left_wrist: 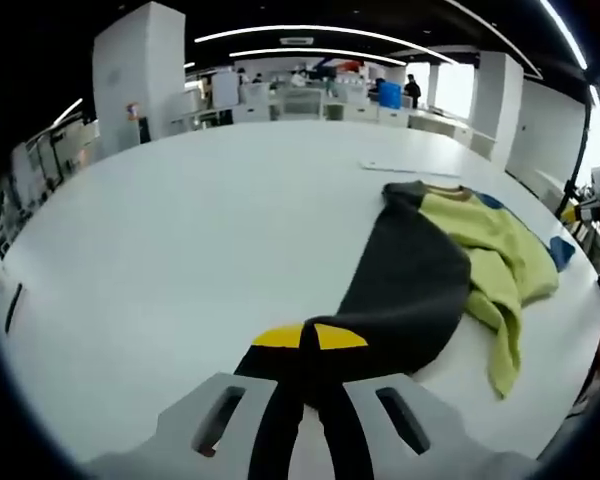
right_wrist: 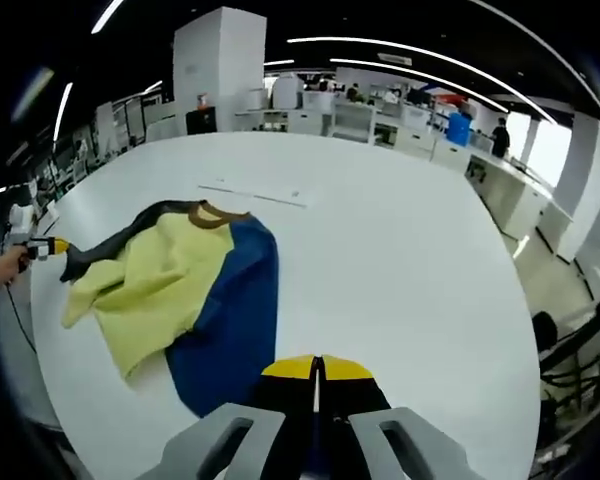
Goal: Fold the garment on the visible template until the final outline fits inside the template.
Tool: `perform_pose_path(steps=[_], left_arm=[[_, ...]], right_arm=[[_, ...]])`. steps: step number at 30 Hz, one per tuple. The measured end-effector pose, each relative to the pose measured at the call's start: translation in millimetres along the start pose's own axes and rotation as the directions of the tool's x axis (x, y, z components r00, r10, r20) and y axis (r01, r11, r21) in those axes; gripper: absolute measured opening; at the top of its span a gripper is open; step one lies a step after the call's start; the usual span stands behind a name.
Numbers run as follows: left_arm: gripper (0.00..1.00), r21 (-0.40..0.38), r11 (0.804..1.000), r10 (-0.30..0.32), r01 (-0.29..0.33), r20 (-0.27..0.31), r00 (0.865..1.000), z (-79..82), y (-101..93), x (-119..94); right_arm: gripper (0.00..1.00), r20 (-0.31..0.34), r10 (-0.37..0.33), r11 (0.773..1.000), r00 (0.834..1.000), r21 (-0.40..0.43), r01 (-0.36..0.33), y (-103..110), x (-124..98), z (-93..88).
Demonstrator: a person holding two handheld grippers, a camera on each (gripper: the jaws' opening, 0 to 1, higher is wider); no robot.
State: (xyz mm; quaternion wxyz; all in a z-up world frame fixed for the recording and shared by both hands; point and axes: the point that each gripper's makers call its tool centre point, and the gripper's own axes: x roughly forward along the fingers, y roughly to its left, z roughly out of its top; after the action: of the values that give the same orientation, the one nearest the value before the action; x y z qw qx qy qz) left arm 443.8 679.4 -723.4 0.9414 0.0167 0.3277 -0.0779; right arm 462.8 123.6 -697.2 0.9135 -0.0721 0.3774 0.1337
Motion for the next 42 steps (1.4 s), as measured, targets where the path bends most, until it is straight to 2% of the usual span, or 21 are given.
perform_pose_path(steps=[5, 12, 18, 23, 27, 30, 35, 38, 39, 40, 42], left_arm=[[0.00, 0.026, 0.999, 0.048, -0.047, -0.025, 0.999, -8.4, 18.4, 7], [0.00, 0.045, 0.993, 0.114, -0.112, -0.046, 0.992, -12.2, 44.7, 12], [0.00, 0.056, 0.988, 0.149, -0.146, -0.052, 0.987, -14.2, 54.0, 12], [0.00, 0.075, 0.982, 0.175, -0.171, -0.045, 0.984, -12.1, 62.2, 13], [0.00, 0.064, 0.979, 0.198, -0.196, -0.031, 0.980, -6.9, 70.2, 11], [0.00, 0.069, 0.976, 0.209, -0.207, -0.029, 0.978, -5.9, 72.2, 9], [0.14, 0.050, 0.977, 0.209, -0.208, -0.025, 0.978, -8.7, 72.7, 6], [0.20, 0.025, 0.982, 0.187, -0.187, -0.006, 0.982, -6.1, 67.1, 2], [0.25, 0.016, 0.983, 0.185, -0.185, 0.003, 0.983, -4.6, 65.4, 0], [0.28, -0.008, 0.986, 0.167, -0.167, 0.046, 0.985, 2.3, 61.0, -1], [0.38, -0.025, 0.988, 0.155, -0.154, 0.068, 0.986, 6.4, 57.5, -6]], right_arm=[[0.00, 0.001, 0.005, 0.999, 1.000, 0.052, -0.005, -1, -1, -9.0], [0.00, -0.002, 0.019, 0.996, 1.000, 0.086, -0.018, -5, -5, -17.5], [0.00, -0.001, 0.037, 0.991, 0.999, 0.127, -0.036, -7, -10, -23.2], [0.10, -0.003, 0.068, 0.988, 0.998, 0.141, -0.067, -5, -14, -28.1], [0.24, -0.011, 0.116, 0.986, 0.993, 0.124, -0.114, -2, -19, -34.0], [0.26, -0.022, 0.134, 0.986, 0.991, 0.106, -0.131, -1, -22, -38.4], [0.28, -0.037, 0.162, 0.983, 0.986, 0.090, -0.158, 1, -29, -44.3], [0.29, -0.062, 0.173, 0.983, 0.983, 0.067, -0.169, 2, -31, -51.1], [0.29, -0.062, 0.174, 0.983, 0.983, 0.068, -0.170, 3, -32, -52.3], [0.30, -0.064, 0.180, 0.982, 0.982, 0.067, -0.176, 3, -32, -54.3], [0.30, -0.070, 0.186, 0.981, 0.980, 0.069, -0.182, 5, -33, -57.4]])
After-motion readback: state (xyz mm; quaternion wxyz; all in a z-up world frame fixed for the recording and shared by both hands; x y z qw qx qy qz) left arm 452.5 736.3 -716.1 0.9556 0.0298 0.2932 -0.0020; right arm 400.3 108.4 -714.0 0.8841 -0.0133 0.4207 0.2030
